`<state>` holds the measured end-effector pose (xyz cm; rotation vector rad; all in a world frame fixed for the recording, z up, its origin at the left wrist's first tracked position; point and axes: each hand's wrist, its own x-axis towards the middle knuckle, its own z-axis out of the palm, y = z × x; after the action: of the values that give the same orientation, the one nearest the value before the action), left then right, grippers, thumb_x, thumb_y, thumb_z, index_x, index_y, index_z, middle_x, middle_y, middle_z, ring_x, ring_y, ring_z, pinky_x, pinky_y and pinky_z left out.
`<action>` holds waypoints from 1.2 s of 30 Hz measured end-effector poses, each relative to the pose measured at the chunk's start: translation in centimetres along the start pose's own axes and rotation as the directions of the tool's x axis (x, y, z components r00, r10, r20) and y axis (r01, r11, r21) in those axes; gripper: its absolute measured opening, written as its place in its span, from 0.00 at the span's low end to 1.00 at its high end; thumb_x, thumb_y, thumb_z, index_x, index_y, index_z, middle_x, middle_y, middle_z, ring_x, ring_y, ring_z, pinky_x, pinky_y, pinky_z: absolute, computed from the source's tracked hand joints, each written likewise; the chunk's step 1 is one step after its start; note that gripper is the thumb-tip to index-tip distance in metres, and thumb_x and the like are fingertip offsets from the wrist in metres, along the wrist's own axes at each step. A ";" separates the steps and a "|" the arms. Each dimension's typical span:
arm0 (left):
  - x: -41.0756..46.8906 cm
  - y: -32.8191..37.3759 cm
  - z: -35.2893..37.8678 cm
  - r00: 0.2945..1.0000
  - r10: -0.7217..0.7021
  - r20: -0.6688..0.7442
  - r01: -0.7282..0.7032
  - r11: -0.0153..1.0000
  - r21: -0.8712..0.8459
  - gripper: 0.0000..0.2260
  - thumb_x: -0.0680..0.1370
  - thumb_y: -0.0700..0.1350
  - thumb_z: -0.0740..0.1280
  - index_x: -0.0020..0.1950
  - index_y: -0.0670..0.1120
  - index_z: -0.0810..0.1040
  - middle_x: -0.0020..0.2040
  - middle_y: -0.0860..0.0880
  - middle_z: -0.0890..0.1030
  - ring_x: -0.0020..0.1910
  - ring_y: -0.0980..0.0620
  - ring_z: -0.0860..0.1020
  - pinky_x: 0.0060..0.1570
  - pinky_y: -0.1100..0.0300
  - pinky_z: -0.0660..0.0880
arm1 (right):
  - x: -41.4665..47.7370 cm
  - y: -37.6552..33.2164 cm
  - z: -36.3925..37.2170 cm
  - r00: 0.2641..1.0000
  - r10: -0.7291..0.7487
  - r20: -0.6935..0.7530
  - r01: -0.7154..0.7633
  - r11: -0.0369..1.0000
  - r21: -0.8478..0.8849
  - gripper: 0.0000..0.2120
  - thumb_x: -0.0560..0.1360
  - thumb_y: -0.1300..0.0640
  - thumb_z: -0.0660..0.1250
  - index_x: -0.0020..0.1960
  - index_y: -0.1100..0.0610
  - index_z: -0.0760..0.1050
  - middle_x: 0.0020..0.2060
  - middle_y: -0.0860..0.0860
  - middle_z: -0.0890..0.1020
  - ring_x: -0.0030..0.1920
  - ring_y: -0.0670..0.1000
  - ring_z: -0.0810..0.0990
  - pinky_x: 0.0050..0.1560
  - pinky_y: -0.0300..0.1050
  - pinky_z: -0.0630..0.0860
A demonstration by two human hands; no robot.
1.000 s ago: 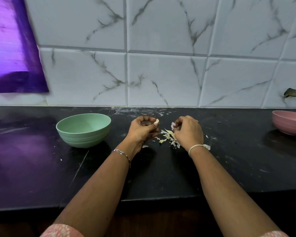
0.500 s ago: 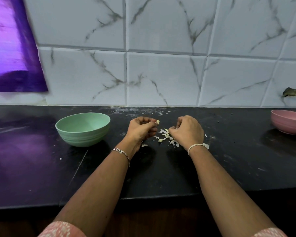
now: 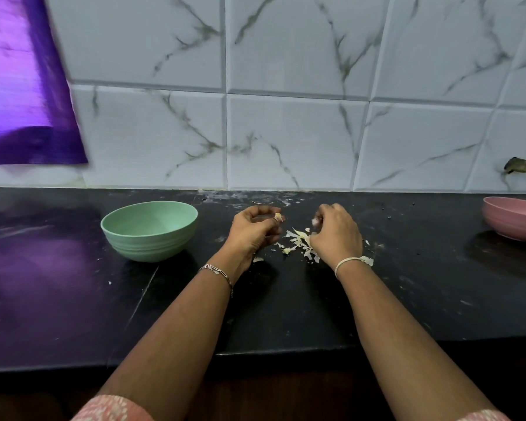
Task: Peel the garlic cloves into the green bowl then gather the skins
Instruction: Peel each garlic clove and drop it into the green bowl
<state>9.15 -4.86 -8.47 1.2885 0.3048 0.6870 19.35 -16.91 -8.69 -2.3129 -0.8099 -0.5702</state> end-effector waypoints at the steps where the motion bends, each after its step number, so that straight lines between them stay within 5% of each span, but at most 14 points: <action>1: 0.0 0.0 0.0 1.000 0.001 -0.006 -0.001 1.000 -0.011 0.06 0.76 0.33 0.69 0.50 0.41 0.78 0.43 0.45 0.83 0.34 0.52 0.77 0.32 0.65 0.78 | 0.0 -0.1 0.0 1.000 -0.019 0.002 0.019 0.999 0.032 0.06 0.73 0.63 0.67 0.47 0.54 0.75 0.49 0.51 0.75 0.49 0.56 0.78 0.44 0.46 0.70; 4: -0.1 0.0 0.0 1.000 0.019 -0.010 -0.019 1.000 -0.019 0.07 0.76 0.34 0.70 0.51 0.42 0.75 0.45 0.44 0.84 0.35 0.51 0.79 0.34 0.63 0.79 | 0.1 -0.5 0.3 0.998 -0.064 -0.010 0.065 0.990 0.124 0.06 0.77 0.57 0.67 0.52 0.56 0.80 0.51 0.51 0.77 0.50 0.54 0.79 0.51 0.48 0.75; 11: 0.5 -0.5 -0.2 0.998 0.061 -0.025 -0.060 0.996 0.068 0.06 0.76 0.37 0.70 0.48 0.45 0.75 0.42 0.48 0.80 0.38 0.53 0.79 0.33 0.61 0.79 | 0.2 -0.5 0.0 0.999 -0.030 -0.036 0.033 0.995 0.096 0.13 0.71 0.57 0.73 0.34 0.53 0.70 0.39 0.47 0.73 0.40 0.50 0.74 0.41 0.43 0.68; 15: 0.6 -0.6 -0.3 0.997 0.076 -0.016 -0.074 0.991 0.113 0.05 0.76 0.38 0.70 0.45 0.46 0.77 0.40 0.50 0.78 0.36 0.55 0.77 0.35 0.59 0.80 | 0.5 -0.7 0.4 0.999 -0.049 0.002 0.044 0.915 0.402 0.06 0.71 0.63 0.71 0.43 0.54 0.78 0.39 0.47 0.81 0.38 0.47 0.79 0.46 0.43 0.78; 18: 0.5 -0.6 -0.4 0.997 0.082 -0.004 -0.081 0.989 0.125 0.04 0.76 0.37 0.70 0.45 0.46 0.78 0.40 0.49 0.79 0.38 0.55 0.77 0.37 0.58 0.80 | 0.5 -1.1 0.6 0.993 -0.006 0.119 -0.069 0.786 0.614 0.04 0.73 0.59 0.72 0.46 0.53 0.83 0.39 0.47 0.84 0.40 0.44 0.81 0.47 0.39 0.78; 28: 0.5 -0.8 -0.3 0.988 0.125 0.087 -0.142 0.962 0.233 0.04 0.77 0.36 0.69 0.45 0.45 0.78 0.37 0.48 0.76 0.36 0.56 0.76 0.35 0.61 0.80 | 0.2 -1.5 0.9 0.987 -0.002 0.163 -0.101 0.780 0.618 0.06 0.69 0.55 0.76 0.34 0.51 0.82 0.31 0.48 0.84 0.33 0.43 0.81 0.37 0.35 0.75; 36: 0.6 -1.0 -0.5 0.989 0.116 0.094 -0.133 0.969 0.206 0.05 0.76 0.34 0.69 0.44 0.43 0.78 0.34 0.47 0.78 0.35 0.51 0.77 0.37 0.60 0.78 | 0.1 -1.3 1.0 0.985 -0.027 0.171 -0.083 0.790 0.607 0.06 0.69 0.55 0.77 0.35 0.55 0.83 0.31 0.50 0.84 0.32 0.43 0.79 0.36 0.36 0.74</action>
<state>9.65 -4.21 -9.46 1.5457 0.2370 0.7205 18.81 -15.38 -8.83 -1.7699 -0.8797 -0.0585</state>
